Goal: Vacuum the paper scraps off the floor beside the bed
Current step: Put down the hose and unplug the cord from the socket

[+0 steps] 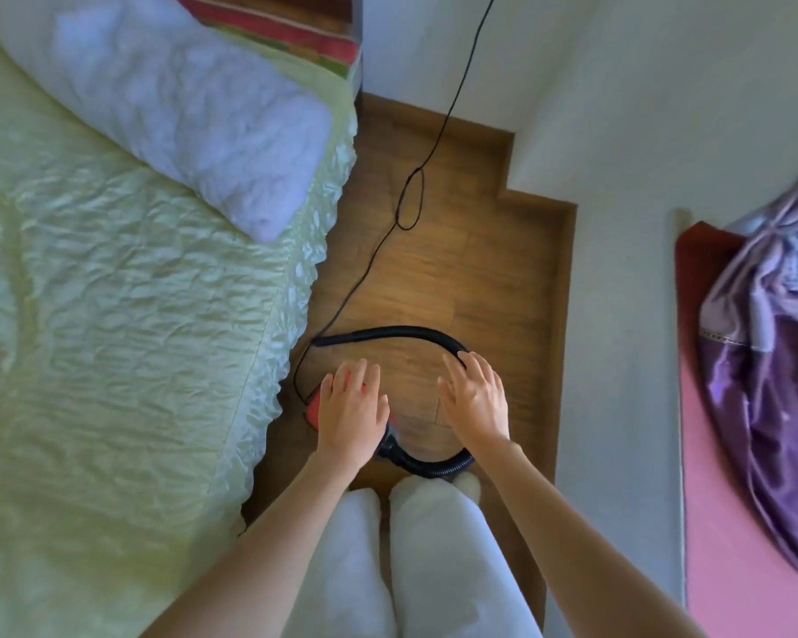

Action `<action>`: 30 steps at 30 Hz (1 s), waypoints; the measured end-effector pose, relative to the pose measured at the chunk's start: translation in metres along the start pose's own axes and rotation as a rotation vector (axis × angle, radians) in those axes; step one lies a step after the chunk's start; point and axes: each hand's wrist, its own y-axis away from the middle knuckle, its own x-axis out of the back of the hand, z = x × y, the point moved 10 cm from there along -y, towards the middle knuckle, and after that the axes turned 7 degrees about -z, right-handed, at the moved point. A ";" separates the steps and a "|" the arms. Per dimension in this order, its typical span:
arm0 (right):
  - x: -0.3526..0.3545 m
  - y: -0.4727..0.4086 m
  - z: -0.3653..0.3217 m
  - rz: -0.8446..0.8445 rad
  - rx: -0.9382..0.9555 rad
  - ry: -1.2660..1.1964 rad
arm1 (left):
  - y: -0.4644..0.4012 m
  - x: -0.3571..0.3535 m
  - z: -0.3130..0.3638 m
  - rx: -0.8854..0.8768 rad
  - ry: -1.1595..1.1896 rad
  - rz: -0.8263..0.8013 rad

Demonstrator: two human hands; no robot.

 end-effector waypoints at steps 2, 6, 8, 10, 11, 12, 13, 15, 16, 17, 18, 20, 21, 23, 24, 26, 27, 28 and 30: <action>0.019 0.002 0.019 0.053 0.017 0.013 | -0.012 0.005 0.024 -0.014 -0.012 0.001; 0.056 -0.001 0.078 0.114 0.012 0.038 | -0.046 0.018 0.087 -0.042 -0.032 0.036; 0.071 -0.006 0.116 0.098 -0.007 0.039 | -0.062 0.021 0.123 -0.046 -0.053 0.039; 0.088 -0.011 0.155 0.069 -0.019 0.023 | -0.077 0.020 0.157 -0.022 -0.057 0.035; 0.097 -0.015 0.175 0.055 -0.025 0.017 | -0.083 0.019 0.175 -0.003 -0.054 0.031; 0.107 -0.018 0.194 0.048 -0.030 0.014 | -0.090 0.018 0.193 0.009 -0.059 0.022; 0.118 -0.021 0.211 0.047 -0.033 0.014 | -0.095 0.016 0.210 0.016 -0.064 0.014; 0.141 -0.029 0.240 0.053 -0.034 0.019 | -0.107 0.016 0.240 0.025 -0.070 0.011; 0.151 -0.034 0.252 0.040 -0.031 0.025 | -0.113 0.017 0.253 0.036 -0.064 0.012; 0.159 -0.038 0.261 0.025 -0.026 0.031 | -0.119 0.020 0.265 0.042 -0.057 0.011; 0.167 -0.043 0.268 0.018 -0.018 0.035 | -0.124 0.023 0.276 0.039 -0.058 0.012; 0.179 -0.055 0.276 0.016 0.008 0.044 | -0.134 0.029 0.295 0.027 -0.065 0.016; 0.184 -0.062 0.278 0.016 0.018 0.044 | -0.140 0.032 0.302 0.027 -0.063 0.017; 0.193 -0.077 0.280 0.018 0.032 0.036 | -0.153 0.036 0.308 0.041 -0.054 0.006; 0.197 -0.084 0.281 0.016 0.036 0.031 | -0.160 0.039 0.309 0.052 -0.052 0.001; 0.205 -0.103 0.283 0.008 0.048 0.028 | -0.175 0.046 0.308 0.077 -0.041 0.004; 0.209 -0.112 0.282 0.004 0.056 0.030 | -0.183 0.052 0.306 0.090 -0.028 0.010; 0.213 -0.123 0.281 -0.002 0.067 0.036 | -0.192 0.058 0.304 0.099 -0.020 0.017; 0.220 -0.151 0.278 -0.026 0.086 0.048 | -0.214 0.073 0.299 0.111 -0.015 0.040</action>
